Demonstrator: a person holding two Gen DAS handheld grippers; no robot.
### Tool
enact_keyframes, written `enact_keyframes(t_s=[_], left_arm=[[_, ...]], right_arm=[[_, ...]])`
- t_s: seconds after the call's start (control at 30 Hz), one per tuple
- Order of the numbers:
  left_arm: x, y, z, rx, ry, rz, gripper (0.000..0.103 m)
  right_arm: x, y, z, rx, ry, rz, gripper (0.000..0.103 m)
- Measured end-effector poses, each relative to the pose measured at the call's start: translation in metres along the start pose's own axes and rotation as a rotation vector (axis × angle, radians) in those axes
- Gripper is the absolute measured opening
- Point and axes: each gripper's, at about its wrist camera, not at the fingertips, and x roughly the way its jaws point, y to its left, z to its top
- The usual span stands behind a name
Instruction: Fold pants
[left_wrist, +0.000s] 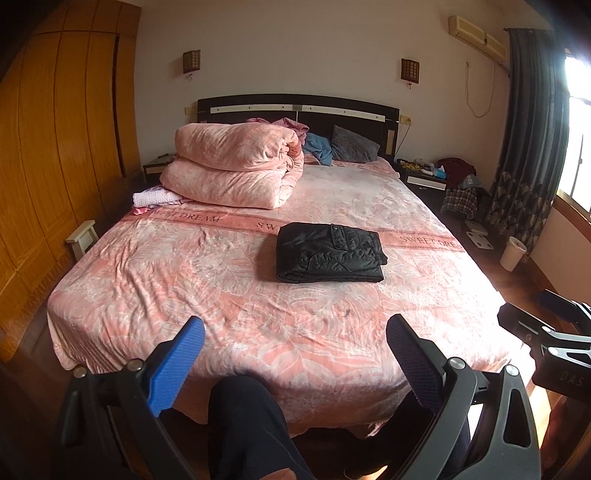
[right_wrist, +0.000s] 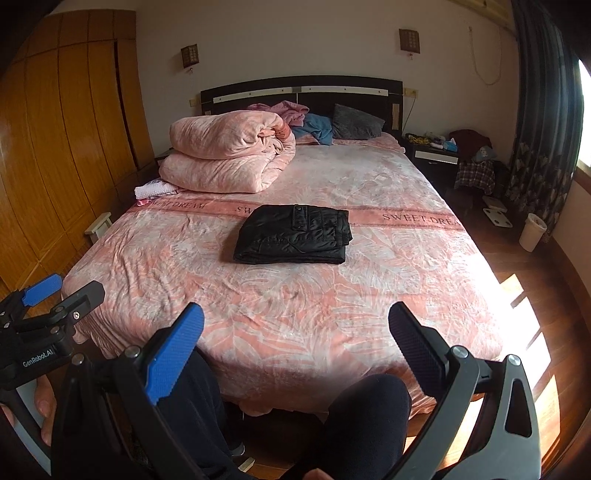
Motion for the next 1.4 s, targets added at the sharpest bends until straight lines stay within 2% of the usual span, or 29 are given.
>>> enact_keyframes(t_s=[0.27,0.47,0.57,0.73,1.4], left_arm=[[0.013,0.010,0.011,-0.058,0.006,-0.021,0.099],[0.021,0.007,0.018,-0.030,-0.019,0.027,0.099],[0.024,0.009,0.022,-0.039,-0.023,-0.008,0.099],[0.037,0.012,0.026,-0.068,0.021,-0.079,0.099],[0.043,0.005,0.030,-0.051,-0.011,-0.037,0.099]], right_arm=[[0.015,0.002,0.012,0.001,0.016,0.022,0.100],[0.027,0.000,0.016,0.000,0.032,0.026,0.100],[0.028,0.000,0.017,-0.001,0.036,0.021,0.100],[0.031,-0.001,0.018,-0.001,0.039,0.022,0.100],[0.049,-0.004,0.022,0.017,0.049,0.035,0.100]])
